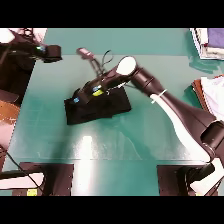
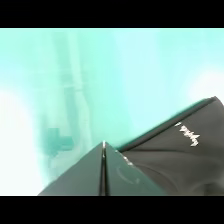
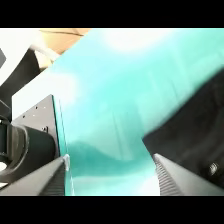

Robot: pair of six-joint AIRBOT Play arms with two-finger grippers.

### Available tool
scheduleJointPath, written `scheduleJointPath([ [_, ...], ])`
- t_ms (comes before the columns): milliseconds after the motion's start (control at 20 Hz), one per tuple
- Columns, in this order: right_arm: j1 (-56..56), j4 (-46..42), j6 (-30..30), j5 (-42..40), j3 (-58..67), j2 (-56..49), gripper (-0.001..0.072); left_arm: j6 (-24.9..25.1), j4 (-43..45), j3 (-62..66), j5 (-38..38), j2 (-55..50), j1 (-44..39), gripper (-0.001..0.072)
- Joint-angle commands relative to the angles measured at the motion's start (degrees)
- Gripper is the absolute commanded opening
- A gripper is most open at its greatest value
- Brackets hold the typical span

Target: Fold the shirts.

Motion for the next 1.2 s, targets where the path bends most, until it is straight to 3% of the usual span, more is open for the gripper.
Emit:
scheduleJointPath([
  [0,1.5,-9.5,-1.6,2.3,0.0,1.3,0.0562,2.3,1.0,0.0,-5.7,3.6,4.5,0.0026],
  [200,-7.4,-27.3,7.3,14.2,-0.1,6.3,0.0562,4.2,0.5,-0.7,-12.9,4.2,4.6,0.0026],
  [400,-18.1,-27.9,12.2,23.0,-0.2,7.3,0.0562,4.3,-2.1,-6.7,-13.3,4.2,2.6,0.0026],
  [500,-22.0,-27.9,13.0,23.7,-2.3,7.8,0.0562,4.7,-2.1,-11.0,-12.9,4.3,0.7,0.0026],
  [700,-28.5,-27.0,13.6,16.8,-16.0,10.4,0.0562,5.0,-2.5,-16.9,-10.0,5.3,-0.6,0.0026],
  [800,-31.1,-21.6,13.4,12.7,-21.2,9.4,0.0564,5.2,-3.0,-16.9,-9.8,5.3,-0.6,0.0026],
  [900,-32.6,-14.1,11.0,11.6,-23.6,6.4,0.0646,5.2,-4.2,-16.9,-8.6,5.3,-0.6,0.0026],
  [1150,-31.5,3.0,7.3,11.5,-23.8,-4.2,0.0645,5.2,-5.4,-16.9,-6.6,5.3,-0.6,0.0026],
])
